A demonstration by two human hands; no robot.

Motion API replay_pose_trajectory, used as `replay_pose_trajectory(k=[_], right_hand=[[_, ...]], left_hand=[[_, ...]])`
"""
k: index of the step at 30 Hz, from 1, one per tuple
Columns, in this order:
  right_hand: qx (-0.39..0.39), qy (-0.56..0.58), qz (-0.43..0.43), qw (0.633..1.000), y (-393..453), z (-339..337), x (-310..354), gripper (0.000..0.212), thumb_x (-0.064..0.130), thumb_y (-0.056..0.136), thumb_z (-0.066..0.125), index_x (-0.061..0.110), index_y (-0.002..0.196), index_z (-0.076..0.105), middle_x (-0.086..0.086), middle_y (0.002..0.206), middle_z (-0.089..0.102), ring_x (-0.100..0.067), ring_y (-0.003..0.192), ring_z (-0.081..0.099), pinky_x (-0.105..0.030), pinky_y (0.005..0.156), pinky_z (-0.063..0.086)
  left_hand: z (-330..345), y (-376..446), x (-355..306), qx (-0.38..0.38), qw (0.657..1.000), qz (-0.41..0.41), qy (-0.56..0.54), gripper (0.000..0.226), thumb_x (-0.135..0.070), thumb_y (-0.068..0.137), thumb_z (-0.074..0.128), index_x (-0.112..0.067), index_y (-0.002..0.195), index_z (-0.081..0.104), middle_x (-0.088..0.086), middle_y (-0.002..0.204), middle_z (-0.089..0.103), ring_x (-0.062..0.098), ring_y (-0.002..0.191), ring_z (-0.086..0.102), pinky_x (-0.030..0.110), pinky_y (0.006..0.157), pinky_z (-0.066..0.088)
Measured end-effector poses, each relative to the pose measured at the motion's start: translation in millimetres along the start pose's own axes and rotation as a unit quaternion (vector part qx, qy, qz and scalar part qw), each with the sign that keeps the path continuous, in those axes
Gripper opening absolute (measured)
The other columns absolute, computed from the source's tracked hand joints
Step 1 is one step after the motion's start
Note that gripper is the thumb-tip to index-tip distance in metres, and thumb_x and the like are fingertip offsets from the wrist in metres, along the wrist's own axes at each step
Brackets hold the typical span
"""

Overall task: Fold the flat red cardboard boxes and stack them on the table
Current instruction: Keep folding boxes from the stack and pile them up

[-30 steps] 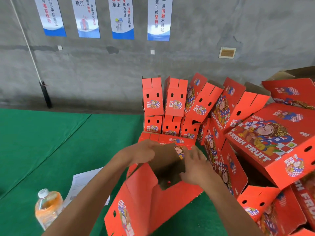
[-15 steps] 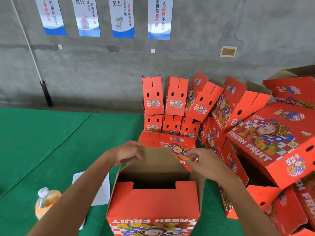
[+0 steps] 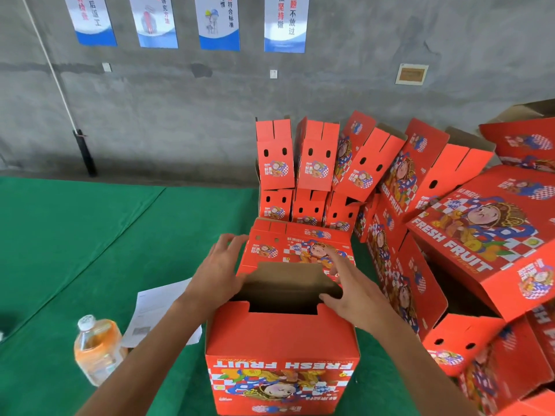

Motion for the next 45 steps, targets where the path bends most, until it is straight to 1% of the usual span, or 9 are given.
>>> replay_pose_trajectory(k=[7,15,18,25,28,31,37,41,45], right_hand=[[-0.009,0.139,0.045,0.989,1,18,-14,0.091,0.044,0.088,0.077,0.059,0.151,0.012,0.014,0.138,0.054,-0.009,0.123,0.054,-0.039,0.1,0.05],[-0.091,0.302,0.028,0.948,-16,20,-25,0.016,0.047,0.103,0.057,0.052,0.118,0.056,0.026,0.113,0.066,-0.003,0.104,0.065,-0.031,0.086,0.053],[-0.1,0.314,0.021,0.944,-22,26,-23,0.027,0.046,0.097,0.068,0.044,0.123,0.058,0.012,0.101,0.065,-0.006,0.105,0.063,-0.013,0.086,0.044],[-0.133,0.387,0.005,0.912,-27,22,-15,0.041,0.059,0.09,0.066,0.022,0.109,0.065,-0.004,0.091,0.062,-0.025,0.093,0.061,-0.045,0.092,0.049],[-0.087,0.372,0.007,0.924,-28,16,-10,0.066,0.081,0.088,0.048,0.026,0.116,0.071,0.007,0.107,0.074,-0.014,0.109,0.067,-0.033,0.1,0.047],[-0.039,0.341,0.021,0.939,-31,17,-13,0.051,0.076,0.096,0.039,0.047,0.13,0.065,0.024,0.129,0.067,0.004,0.122,0.058,-0.02,0.103,0.042],[-0.001,0.2,-0.05,0.978,-34,44,-18,0.041,0.032,0.097,0.073,0.045,0.133,0.062,0.03,0.159,0.026,0.003,0.151,0.018,-0.04,0.124,0.026],[-0.021,0.264,-0.001,0.964,-35,47,-16,0.062,0.069,0.09,0.065,0.055,0.145,0.04,0.034,0.163,0.008,0.009,0.152,0.007,-0.036,0.119,0.03],[-0.062,0.328,0.032,0.942,-36,45,-18,0.048,0.073,0.097,0.04,0.047,0.137,0.047,0.026,0.141,0.054,0.005,0.134,0.047,-0.045,0.116,0.039]], left_hand=[[11,-34,17,-0.074,0.921,-0.126,-0.362,0.06,0.017,0.087,0.066,-0.025,0.127,0.052,0.002,0.13,0.063,0.017,0.124,0.062,0.036,0.107,0.049],[26,-74,40,-0.066,0.883,-0.204,-0.417,0.051,0.007,0.082,0.071,-0.019,0.125,0.062,0.0,0.121,0.075,0.017,0.119,0.068,0.04,0.107,0.049],[29,-79,41,-0.05,0.887,-0.209,-0.41,0.053,-0.013,0.071,0.072,-0.022,0.123,0.065,-0.008,0.119,0.076,0.011,0.115,0.069,0.034,0.104,0.049],[29,-74,35,-0.035,0.927,-0.2,-0.314,0.055,-0.008,0.074,0.069,-0.035,0.12,0.059,-0.01,0.122,0.071,0.013,0.115,0.066,0.03,0.1,0.049],[36,-74,23,-0.011,0.973,-0.144,-0.182,0.071,0.009,0.077,0.065,-0.029,0.135,0.05,-0.01,0.128,0.058,0.014,0.123,0.056,0.019,0.099,0.041],[45,-76,16,-0.024,0.988,-0.081,-0.13,0.068,-0.004,0.082,0.074,-0.029,0.139,0.047,-0.017,0.133,0.05,0.011,0.126,0.049,0.035,0.104,0.045],[58,-83,19,0.084,0.986,-0.053,-0.135,0.051,-0.076,0.078,0.071,-0.056,0.122,0.055,-0.032,0.161,0.014,-0.004,0.145,0.023,0.029,0.115,0.031],[53,-75,18,0.022,0.99,-0.033,-0.133,0.022,-0.026,0.101,0.066,-0.044,0.113,0.063,-0.013,0.153,0.035,0.017,0.14,0.039,0.045,0.119,0.036],[52,-73,12,0.009,0.984,-0.066,-0.164,0.06,0.0,0.089,0.07,-0.04,0.126,0.046,-0.012,0.137,0.044,0.016,0.129,0.045,0.046,0.112,0.041]])
Point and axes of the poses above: each hand's wrist, its own y-axis towards the middle knuckle, its own z-axis out of the palm, x = y × z, the point moved 2 cm from there along y, towards the middle knuckle
